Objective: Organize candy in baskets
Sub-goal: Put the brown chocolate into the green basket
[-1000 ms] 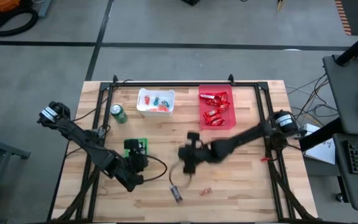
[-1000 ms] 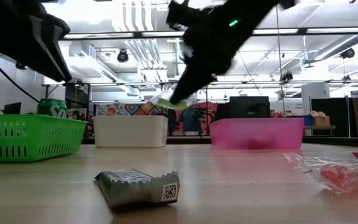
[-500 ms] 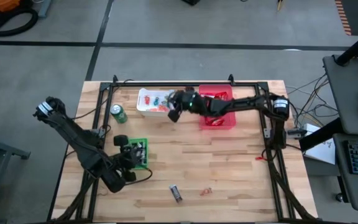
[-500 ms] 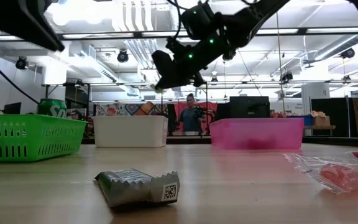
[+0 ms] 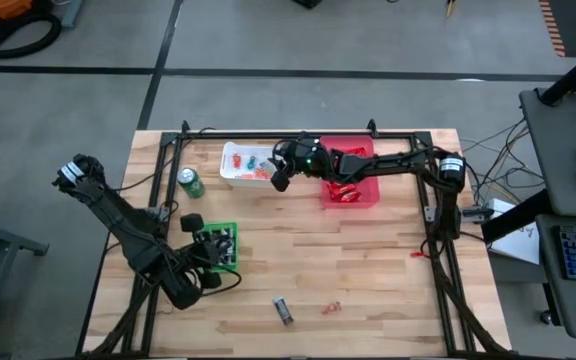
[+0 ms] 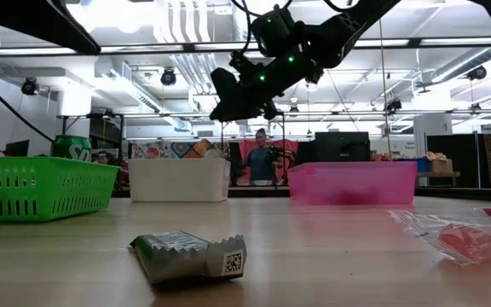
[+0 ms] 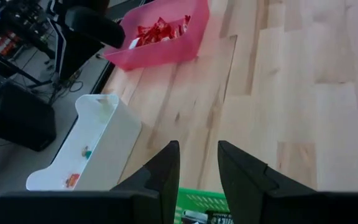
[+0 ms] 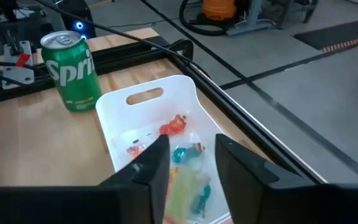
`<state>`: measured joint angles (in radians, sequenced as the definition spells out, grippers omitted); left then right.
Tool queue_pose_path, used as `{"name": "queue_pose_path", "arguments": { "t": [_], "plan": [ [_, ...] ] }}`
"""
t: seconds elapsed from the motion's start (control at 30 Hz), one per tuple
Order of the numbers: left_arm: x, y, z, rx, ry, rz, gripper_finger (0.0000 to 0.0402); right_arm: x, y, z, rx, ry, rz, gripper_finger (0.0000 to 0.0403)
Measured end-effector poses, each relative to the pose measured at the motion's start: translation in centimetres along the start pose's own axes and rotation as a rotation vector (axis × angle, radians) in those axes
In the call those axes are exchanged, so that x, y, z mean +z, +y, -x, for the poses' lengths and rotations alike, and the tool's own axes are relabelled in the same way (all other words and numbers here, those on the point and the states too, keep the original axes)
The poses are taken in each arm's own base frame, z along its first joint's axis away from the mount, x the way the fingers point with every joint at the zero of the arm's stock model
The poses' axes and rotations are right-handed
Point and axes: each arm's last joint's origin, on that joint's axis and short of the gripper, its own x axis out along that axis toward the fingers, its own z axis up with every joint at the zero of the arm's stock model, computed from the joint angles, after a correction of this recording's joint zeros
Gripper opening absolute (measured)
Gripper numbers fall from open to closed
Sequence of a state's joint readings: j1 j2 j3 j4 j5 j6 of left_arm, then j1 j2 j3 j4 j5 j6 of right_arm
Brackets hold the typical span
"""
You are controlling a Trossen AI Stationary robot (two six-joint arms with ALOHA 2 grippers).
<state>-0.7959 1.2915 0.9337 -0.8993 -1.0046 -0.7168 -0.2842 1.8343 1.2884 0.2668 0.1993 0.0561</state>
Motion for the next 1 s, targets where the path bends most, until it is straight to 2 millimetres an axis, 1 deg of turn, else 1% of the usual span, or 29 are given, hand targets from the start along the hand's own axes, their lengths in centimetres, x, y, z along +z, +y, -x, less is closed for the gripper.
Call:
{"name": "queue_pose_path", "arguments": {
  "t": [0.13,0.27,0.37,0.47,0.57,0.7,0.87,1.0],
  "plan": [
    [0.2,-0.1,0.0,-0.010,-0.009,0.021,0.0094,0.0,0.0,0.0,0.000,0.000,-0.022,0.0149],
    [0.3,-0.4,0.0,-0.048,-0.003,0.051,0.0094,0.1,0.3,0.2,0.008,-0.001,-0.036,0.0165],
    [0.5,-0.7,0.0,-0.088,0.009,0.074,0.0094,0.7,1.0,0.9,0.073,-0.008,-0.032,0.0170],
    [0.6,-0.8,0.0,-0.110,0.010,0.093,0.0094,1.4,2.2,2.0,0.126,-0.011,-0.009,0.0169],
    [0.7,-0.9,0.0,-0.123,0.009,0.105,0.0094,2.1,3.7,3.5,0.166,-0.002,0.040,0.0164],
    [0.8,-1.0,0.1,-0.133,-0.002,0.124,0.0094,2.9,6.1,6.2,0.234,0.024,0.099,0.0155],
    [1.3,-1.3,0.1,-0.153,-0.029,0.147,0.0094,2.9,9.4,10.0,0.326,0.101,0.167,0.0145],
    [2.0,-1.7,0.2,-0.184,-0.077,0.143,0.0094,2.5,12.2,12.8,0.411,0.150,0.186,0.0144]
  ]
}}
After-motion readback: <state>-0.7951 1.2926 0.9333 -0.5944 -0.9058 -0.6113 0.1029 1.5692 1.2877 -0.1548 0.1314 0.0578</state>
